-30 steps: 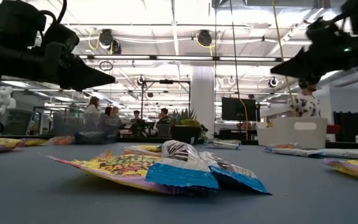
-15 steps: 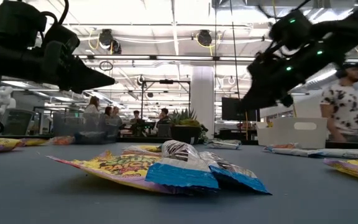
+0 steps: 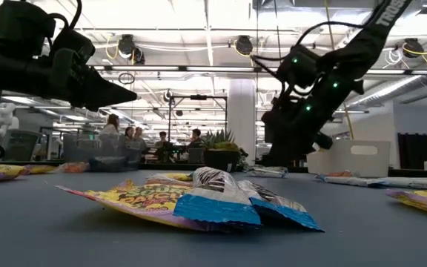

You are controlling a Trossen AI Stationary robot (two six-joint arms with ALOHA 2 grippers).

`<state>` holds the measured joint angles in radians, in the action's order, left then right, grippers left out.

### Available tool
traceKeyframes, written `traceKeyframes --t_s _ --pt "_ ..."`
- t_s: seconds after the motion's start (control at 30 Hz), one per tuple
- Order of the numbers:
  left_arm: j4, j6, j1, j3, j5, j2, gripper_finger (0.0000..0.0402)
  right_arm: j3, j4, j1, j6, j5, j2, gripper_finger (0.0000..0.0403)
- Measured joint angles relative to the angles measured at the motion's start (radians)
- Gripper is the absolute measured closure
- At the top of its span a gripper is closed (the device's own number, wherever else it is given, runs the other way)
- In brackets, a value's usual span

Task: Sort candy
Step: Put the top light-green gummy candy into the grey bin

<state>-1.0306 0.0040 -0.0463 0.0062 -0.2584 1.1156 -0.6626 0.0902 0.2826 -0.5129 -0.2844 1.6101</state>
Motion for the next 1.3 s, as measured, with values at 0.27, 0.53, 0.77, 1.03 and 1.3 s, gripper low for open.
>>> traceKeyframes --t_s 0.27,0.53,0.77,1.03,1.3 --pt "0.0 -0.003 0.0 0.0 0.0 0.0 0.0391 -0.037 -0.002 0.013 0.033 0.005 0.074 0.026" --pt "0.001 -0.024 0.0 0.0 0.006 0.0 0.0391 -0.036 -0.015 0.019 0.09 0.056 0.034 0.0387" --pt "0.003 -0.024 0.0 0.0 0.006 0.0 0.0391 -0.036 -0.217 -0.065 0.078 0.078 -0.189 0.0394" --pt "0.0 -0.024 0.0 0.0 0.005 0.0 0.0391 -0.036 -0.573 -0.359 -0.208 0.173 -0.413 0.0402" --pt "-0.001 -0.024 0.0 0.0 0.005 0.0 0.0391 -0.066 -0.772 -0.664 -0.7 0.267 -0.458 0.0402"
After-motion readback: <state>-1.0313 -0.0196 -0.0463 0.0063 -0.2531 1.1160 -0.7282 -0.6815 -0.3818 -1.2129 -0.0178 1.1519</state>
